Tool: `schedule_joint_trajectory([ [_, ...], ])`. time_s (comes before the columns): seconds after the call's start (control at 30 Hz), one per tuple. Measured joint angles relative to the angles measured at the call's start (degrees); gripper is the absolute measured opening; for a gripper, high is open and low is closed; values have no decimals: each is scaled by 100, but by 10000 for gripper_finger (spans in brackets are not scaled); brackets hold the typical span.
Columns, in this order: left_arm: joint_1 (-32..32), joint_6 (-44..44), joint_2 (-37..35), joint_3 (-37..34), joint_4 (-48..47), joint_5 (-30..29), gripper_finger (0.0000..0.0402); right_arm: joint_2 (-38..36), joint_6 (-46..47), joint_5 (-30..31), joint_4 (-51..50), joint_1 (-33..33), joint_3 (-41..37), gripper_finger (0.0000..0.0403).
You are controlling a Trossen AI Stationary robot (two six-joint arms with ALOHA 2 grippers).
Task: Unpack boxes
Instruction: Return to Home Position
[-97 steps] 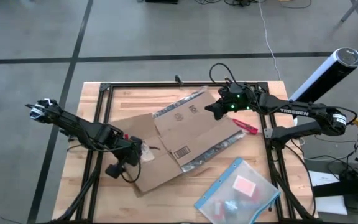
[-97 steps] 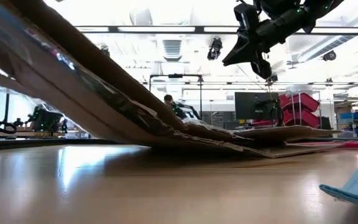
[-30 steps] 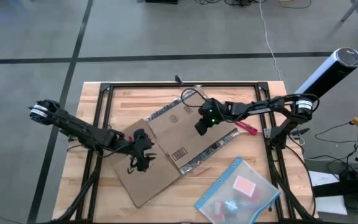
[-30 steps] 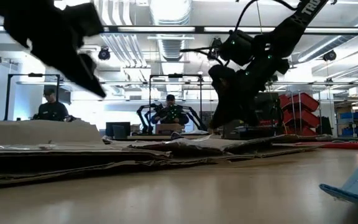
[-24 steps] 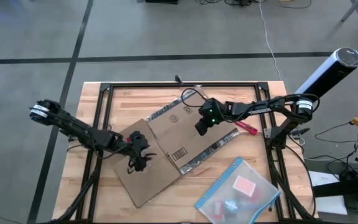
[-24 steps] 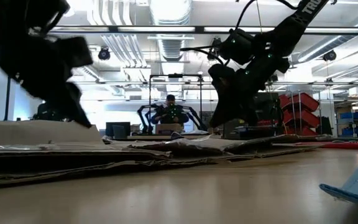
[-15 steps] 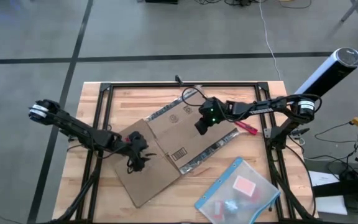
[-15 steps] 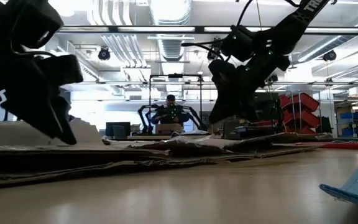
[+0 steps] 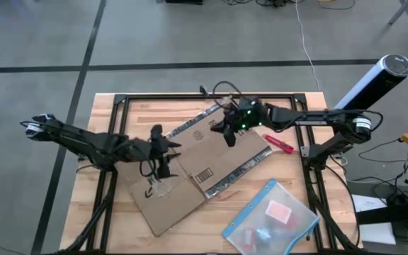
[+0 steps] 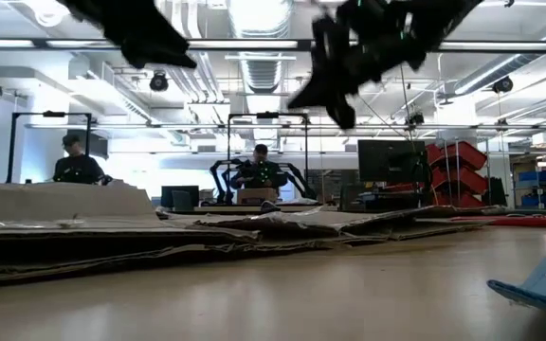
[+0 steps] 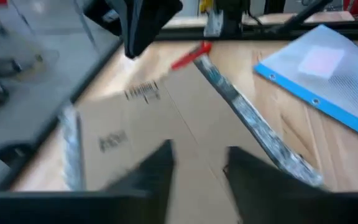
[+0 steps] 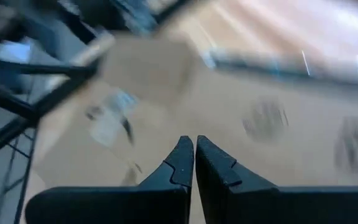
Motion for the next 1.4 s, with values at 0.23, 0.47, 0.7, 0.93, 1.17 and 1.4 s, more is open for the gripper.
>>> schedule_joint_trajectory([
  [0.23,386,470,-336,634,-112,-136,13,-610,-1987,14,-80,228,829,0],
  [0.47,580,1109,-854,1412,-92,-153,1,-1141,-2215,61,-216,137,1183,0],
  [0.7,580,1723,-1602,1707,-651,-203,0,-1822,-2986,40,-1057,147,1182,0],
  [0.93,584,1171,-2333,1608,-2125,-208,0,-2601,-3230,18,-2434,149,1091,0],
  [1.17,584,953,-3205,429,-1881,-229,0,-3555,-3372,-13,-2338,159,171,0],
  [1.4,580,316,-3946,-1805,686,-231,0,-4871,-2876,-5,-1069,143,-1961,0],
])
